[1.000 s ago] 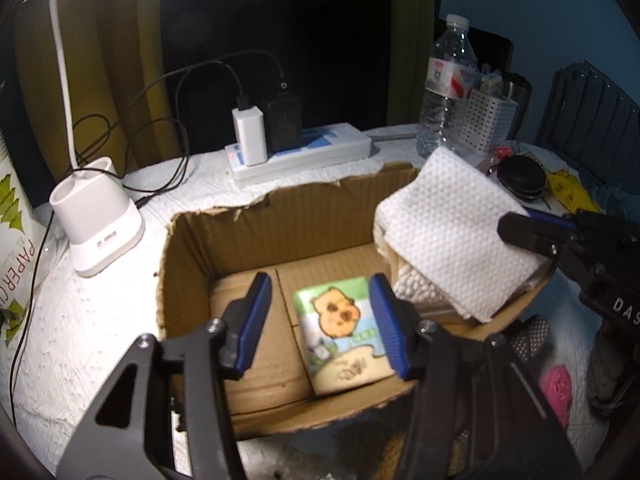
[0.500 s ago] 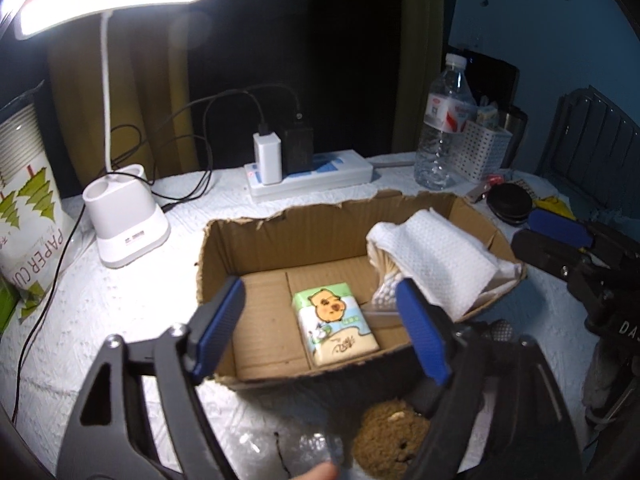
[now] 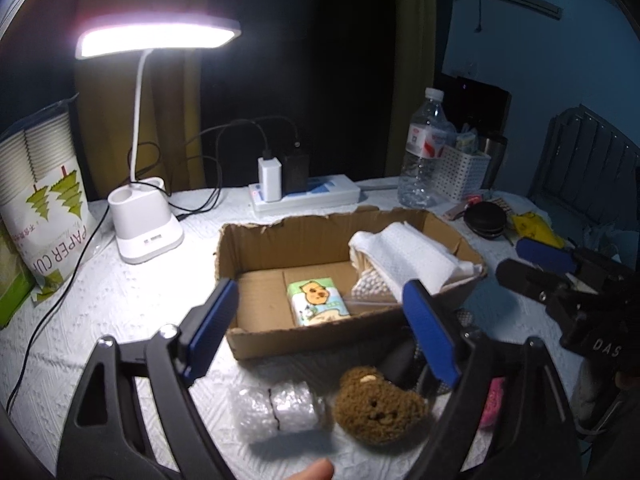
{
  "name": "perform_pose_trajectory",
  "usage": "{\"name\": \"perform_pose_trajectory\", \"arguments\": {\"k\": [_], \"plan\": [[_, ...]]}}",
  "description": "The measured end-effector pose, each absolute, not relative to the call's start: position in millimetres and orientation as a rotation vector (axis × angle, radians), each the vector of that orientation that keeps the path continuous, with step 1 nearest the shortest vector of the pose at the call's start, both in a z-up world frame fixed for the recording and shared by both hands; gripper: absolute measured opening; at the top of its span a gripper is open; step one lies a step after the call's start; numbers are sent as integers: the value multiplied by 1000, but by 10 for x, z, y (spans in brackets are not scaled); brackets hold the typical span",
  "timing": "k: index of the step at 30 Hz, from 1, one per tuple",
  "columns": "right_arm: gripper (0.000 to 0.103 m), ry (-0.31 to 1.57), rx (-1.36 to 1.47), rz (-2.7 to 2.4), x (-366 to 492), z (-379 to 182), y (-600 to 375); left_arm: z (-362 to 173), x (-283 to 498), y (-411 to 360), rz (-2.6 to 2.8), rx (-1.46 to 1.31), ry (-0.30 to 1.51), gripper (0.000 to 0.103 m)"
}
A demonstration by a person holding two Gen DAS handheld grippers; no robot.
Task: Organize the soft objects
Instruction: 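Move the right tool to the pink plush toy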
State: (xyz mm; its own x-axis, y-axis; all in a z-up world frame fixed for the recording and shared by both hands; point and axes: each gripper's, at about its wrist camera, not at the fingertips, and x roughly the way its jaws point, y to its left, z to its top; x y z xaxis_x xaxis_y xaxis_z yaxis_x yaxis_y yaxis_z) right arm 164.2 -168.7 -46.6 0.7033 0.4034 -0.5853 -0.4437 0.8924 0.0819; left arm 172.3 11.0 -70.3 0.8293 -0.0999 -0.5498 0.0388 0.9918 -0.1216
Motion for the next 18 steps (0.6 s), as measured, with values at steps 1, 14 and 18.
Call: {"name": "perform_pose_trajectory", "arguments": {"k": [1,14,18], "plan": [[56,637,-68,471,1613,-475,-1691,-706,1692,100,-77,-107,588,86],[56,671,-89,443,1280,-582,-1775,-926,1389,-21,-108,-130,620,86],[56,695,-87,430,1180,-687,-1807,-1017,1293,-30,-114,-132,632,86]]}}
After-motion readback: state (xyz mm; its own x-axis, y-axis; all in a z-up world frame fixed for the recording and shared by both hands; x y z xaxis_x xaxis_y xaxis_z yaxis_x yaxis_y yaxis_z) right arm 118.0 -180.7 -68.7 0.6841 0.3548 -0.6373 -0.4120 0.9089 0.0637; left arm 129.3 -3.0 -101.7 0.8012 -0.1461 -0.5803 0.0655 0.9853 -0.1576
